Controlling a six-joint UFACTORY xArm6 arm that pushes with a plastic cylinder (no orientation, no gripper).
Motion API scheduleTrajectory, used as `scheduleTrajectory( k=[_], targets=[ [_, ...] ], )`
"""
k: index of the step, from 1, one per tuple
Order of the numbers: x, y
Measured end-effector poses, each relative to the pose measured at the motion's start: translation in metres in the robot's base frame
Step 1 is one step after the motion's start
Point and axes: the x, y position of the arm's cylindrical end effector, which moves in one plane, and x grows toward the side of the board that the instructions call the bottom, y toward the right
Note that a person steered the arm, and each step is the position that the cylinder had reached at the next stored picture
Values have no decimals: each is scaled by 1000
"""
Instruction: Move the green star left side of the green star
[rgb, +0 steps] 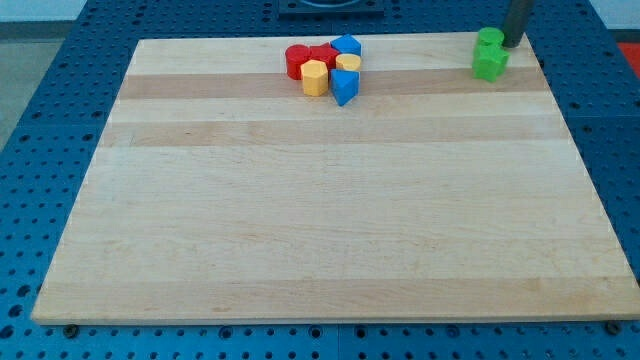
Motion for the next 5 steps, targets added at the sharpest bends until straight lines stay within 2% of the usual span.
scheduleTrajectory(
  k=[3, 5],
  targets=[
    [0, -73],
    [13, -91]
  ],
)
